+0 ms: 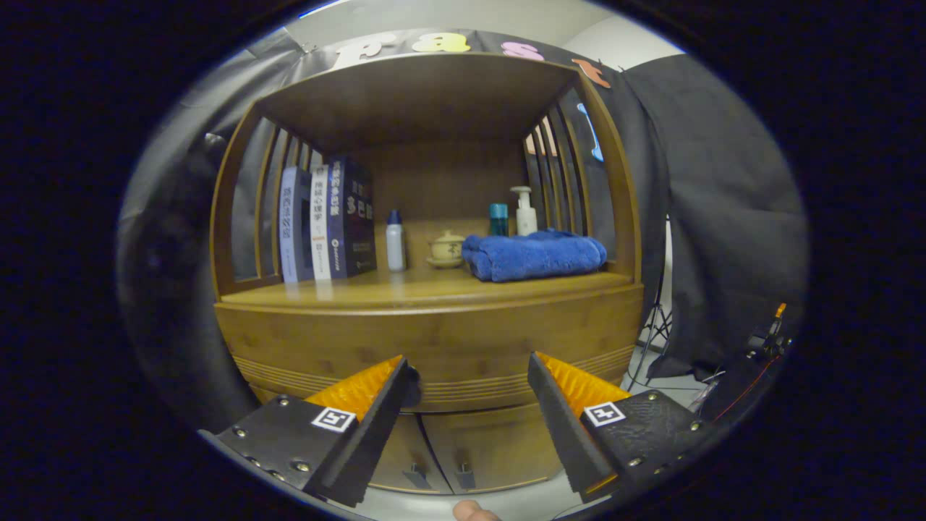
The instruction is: Pull open the drawer, take out the items inside it, and place them on the countertop above the cabinet.
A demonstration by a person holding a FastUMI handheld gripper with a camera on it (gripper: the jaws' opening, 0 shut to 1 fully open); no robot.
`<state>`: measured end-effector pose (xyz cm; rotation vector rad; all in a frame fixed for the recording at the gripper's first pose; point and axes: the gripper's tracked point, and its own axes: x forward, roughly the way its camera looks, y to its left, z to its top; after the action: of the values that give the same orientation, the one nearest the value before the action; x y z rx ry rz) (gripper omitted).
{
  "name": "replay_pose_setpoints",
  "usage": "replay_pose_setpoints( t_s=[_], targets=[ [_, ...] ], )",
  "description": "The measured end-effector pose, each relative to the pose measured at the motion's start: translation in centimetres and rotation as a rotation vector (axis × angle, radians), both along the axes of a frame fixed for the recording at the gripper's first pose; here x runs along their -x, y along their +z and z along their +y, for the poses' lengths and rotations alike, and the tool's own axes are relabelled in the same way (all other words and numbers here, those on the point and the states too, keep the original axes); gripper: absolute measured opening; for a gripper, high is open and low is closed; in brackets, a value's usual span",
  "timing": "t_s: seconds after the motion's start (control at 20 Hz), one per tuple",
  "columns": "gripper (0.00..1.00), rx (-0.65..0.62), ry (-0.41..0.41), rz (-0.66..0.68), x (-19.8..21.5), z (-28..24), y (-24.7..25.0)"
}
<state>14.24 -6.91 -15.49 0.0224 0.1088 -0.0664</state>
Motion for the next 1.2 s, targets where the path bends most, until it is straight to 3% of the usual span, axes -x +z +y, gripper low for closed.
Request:
replay_pose_setpoints(
  t_s=[0.15,0.3,0.45,0.6,0.7,0.85,1.0,1.2],
  targets=[
    [0.99,-0.019,-0.003,0.066,-0.8,0.0,-3.2],
    [0.98,-0.056,0.000,0.059,-1.4,-0.3,-2.8],
    [0.98,-0.141,0.055,-0.010,-0.6,1.1,-0.8],
    [0.97,-0.142,0.159,0.034,-1.4,4.4,-2.1],
    [0.96,-0.130,0.169,0.076,-2.3,5.6,-3.6],
    [0.69,-0.089,0.214,0.077,-4.3,7.4,-4.1],
    [0.42,0.008,0.169,0.035,-3.9,7.1,-3.9],
    [0.31,-0.008,0.179,0.061,-3.6,7.4,-4.4]
  ],
)
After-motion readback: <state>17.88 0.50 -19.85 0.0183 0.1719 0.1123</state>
